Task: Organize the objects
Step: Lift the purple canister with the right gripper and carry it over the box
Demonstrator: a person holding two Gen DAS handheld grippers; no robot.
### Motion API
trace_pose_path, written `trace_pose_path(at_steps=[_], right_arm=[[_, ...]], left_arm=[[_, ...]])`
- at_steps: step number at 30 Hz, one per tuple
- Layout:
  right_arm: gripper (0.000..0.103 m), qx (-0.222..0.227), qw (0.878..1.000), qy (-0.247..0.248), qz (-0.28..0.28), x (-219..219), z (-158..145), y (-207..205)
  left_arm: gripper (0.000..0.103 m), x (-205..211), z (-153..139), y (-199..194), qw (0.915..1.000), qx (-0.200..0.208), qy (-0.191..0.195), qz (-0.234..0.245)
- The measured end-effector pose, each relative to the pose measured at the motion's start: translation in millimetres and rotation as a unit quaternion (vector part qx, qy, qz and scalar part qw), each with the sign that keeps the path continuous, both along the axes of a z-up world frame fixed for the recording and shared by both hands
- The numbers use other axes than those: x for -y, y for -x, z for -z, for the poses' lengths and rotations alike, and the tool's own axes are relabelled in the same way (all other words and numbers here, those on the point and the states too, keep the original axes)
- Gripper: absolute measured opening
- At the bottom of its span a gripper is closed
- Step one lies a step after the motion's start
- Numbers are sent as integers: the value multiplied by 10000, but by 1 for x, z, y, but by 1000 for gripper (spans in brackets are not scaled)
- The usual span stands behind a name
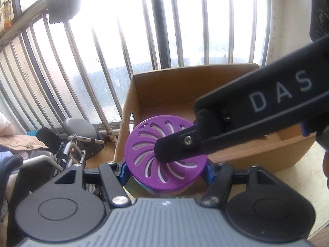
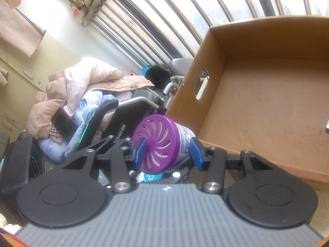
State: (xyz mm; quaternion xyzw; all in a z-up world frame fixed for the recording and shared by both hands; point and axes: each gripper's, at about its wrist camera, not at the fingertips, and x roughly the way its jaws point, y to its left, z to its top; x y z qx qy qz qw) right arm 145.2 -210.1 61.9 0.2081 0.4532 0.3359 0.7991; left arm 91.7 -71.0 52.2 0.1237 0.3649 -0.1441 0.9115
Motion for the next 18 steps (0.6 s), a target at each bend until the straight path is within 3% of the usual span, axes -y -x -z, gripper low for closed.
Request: trace_pose_path(at_steps=[10,18], right_arm=[[46,158,9995,-243,-93,-1,-24,-48],[46,185,9995,-233,-41,7,-22,-114]], left_arm=[[66,8,-31,-44,9996,127,-225,-79],[66,26,-30,-110,9997,-42,-213,-144]])
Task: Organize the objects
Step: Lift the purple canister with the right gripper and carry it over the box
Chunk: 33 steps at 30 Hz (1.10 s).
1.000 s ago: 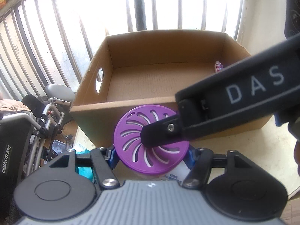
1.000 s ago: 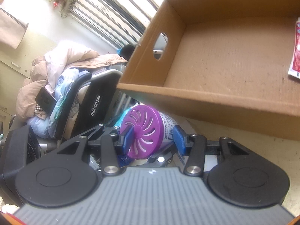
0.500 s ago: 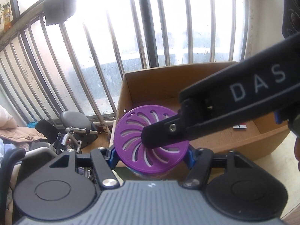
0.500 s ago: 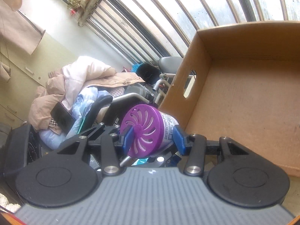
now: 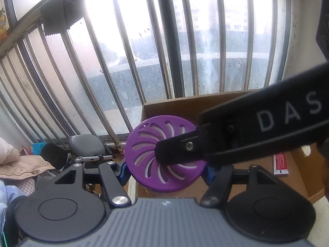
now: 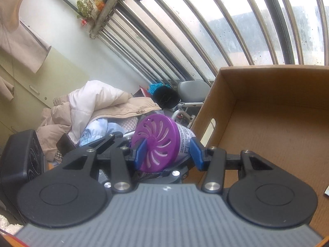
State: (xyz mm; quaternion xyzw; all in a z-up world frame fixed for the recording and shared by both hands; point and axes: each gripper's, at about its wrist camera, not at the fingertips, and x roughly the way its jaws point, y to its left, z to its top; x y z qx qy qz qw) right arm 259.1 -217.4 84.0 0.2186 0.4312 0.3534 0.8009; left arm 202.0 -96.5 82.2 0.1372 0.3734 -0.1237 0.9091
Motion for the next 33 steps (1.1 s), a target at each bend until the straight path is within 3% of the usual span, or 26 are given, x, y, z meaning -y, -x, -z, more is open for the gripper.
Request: trace_pose_path(at_steps=[10,20,24,33], right_arm=[[46,-682,9971,-309,91,15,45,-75],[46,-1227,9914,-316,321,35,91,-131],[46,-1535,9864,-402,437,45,118,-147],[45,-1810,9808,-440,583,46,164,-160]], left_arm=[[66,30,28,-56,9969,-684,-309,-226],[66,66,66,-112,9896,-1304,-576,-190],[67,83,88,-121,9856,-1459,-844,-111],[67,91,123,-138,9787,-1809,-970,-84]])
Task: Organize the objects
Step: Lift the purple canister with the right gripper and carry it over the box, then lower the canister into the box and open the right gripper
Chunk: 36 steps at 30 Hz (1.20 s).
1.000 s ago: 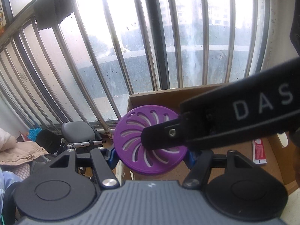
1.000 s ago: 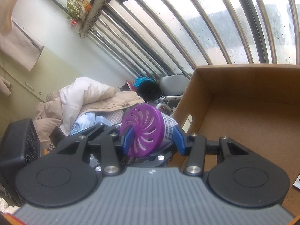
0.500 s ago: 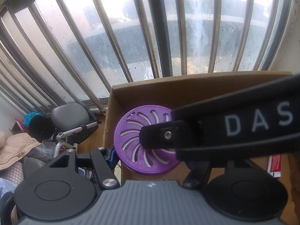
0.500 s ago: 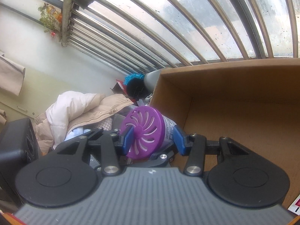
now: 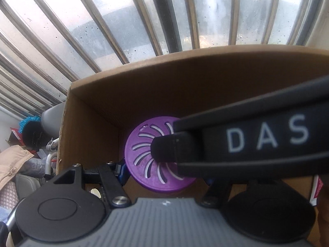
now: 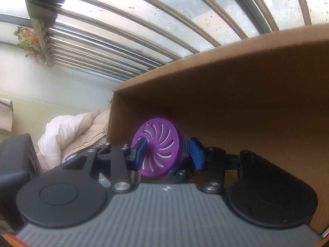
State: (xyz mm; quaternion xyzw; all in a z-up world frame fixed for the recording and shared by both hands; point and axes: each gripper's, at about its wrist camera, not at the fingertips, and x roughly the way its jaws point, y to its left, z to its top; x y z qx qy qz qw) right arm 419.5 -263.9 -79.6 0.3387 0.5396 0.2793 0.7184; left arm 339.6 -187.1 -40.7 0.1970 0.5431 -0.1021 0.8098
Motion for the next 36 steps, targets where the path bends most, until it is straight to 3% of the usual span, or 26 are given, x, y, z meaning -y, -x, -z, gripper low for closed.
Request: trace_pose_path(at_steps=[17,25,36], right_arm=[[43,107,9998,8,-140,-16,30,-9],[46,92,9998,36,-193,-19,28,-8],[58,181,9997,110,-130,-17,15,-2]], left_arm=[[69,-23,27,3,9996,-109,-45,-247],[72,-32,21,11,9990,-204,72,-397],[76,-49,-5,28,9977,-195,350,-554]])
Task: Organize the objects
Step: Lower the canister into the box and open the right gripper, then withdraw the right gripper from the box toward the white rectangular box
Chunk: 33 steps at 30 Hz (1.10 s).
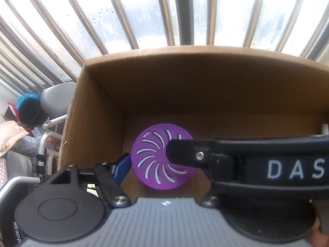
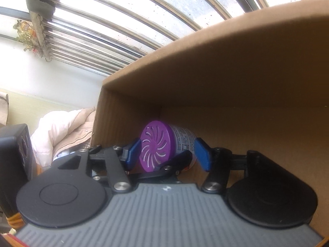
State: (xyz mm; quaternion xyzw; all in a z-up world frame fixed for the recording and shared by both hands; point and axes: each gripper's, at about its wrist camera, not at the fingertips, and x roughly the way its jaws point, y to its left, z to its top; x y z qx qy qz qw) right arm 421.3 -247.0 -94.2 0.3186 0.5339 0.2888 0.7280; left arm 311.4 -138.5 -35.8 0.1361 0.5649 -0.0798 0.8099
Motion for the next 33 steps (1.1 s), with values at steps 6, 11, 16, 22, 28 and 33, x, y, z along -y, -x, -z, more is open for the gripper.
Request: trace_pose_path(at_steps=[6,11,16,22,28,33], right_arm=[[64,273,9996,88,67,15,-25,20],[73,591,9980,103,180,27,-58,41],[79,977,9945,-5,381,45,-98,82],[80,1256,9884,-402,751,66,-138,158],[81,1344,9852,-510,934,73,-153,236],[81,1125,9862,-379,1157,80,-137,289]], left_arm=[[78,-15,-35,26,9991,276,286,-119],[80,-24,-83,14,9951,646,707,-224],[80,-55,-116,41,9888,794,1148,-520],[80,-89,-171,114,9863,1108,1093,-548],[81,-112,-178,172,9870,1319,902,-166],[81,-114,-153,215,9851,1179,1195,363]])
